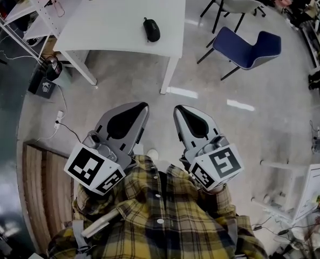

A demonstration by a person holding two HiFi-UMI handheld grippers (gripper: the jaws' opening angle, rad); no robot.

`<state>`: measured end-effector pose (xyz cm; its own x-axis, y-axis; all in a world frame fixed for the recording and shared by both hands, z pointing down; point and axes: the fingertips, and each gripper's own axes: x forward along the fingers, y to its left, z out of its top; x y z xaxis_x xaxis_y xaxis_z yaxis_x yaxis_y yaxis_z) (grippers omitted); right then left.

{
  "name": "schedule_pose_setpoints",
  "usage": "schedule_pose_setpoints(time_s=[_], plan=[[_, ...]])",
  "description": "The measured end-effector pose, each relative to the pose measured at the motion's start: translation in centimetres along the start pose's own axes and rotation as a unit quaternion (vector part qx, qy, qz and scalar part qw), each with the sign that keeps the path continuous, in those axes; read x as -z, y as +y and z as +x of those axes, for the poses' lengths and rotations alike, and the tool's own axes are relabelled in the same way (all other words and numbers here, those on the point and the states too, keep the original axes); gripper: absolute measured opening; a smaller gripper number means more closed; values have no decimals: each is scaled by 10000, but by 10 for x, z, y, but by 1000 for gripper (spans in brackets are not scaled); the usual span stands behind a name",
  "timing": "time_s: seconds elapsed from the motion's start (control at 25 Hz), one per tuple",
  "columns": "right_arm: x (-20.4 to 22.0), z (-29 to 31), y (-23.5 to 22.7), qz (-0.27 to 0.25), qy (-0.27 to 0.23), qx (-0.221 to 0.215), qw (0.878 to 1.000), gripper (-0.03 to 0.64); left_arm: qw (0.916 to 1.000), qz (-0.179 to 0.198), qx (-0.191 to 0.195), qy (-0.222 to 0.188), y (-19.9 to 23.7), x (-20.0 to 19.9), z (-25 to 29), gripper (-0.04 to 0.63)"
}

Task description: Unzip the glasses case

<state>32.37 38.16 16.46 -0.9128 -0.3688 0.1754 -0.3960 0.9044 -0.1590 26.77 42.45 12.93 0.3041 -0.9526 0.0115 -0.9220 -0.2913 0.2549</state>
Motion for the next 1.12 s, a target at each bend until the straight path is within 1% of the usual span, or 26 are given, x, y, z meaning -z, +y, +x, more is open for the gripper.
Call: schedule_pose_setpoints(time_s=[0.12,0.24,0.48,0.64,0.8,0.96,1.12], plan=[[0,14,-6,-44,55,-37,10000,-2,10000,-14,-62,2,16,-1,7,6],[-1,37,-11,-93,108,-15,9999,-2,10000,-59,-61,-43,41,-5,13,6],[-12,94,-24,-44,156,101,9998,-2,9999,-122,-14,-82,100,-20,34,6],[-21,146,-35,10,197,198,9996,-2,9999,-125,85,-44,150,-35,51,6],[-26,203,-43,141,243,340,9990,-2,9997,-162,179,79,205,-44,62,6],[-28,255,-51,274,310,521,9978,-2,9992,-112,311,241,256,-50,71,6],[-25,293,-62,372,395,839,9950,-2,9979,-122,513,370,299,-52,79,6]])
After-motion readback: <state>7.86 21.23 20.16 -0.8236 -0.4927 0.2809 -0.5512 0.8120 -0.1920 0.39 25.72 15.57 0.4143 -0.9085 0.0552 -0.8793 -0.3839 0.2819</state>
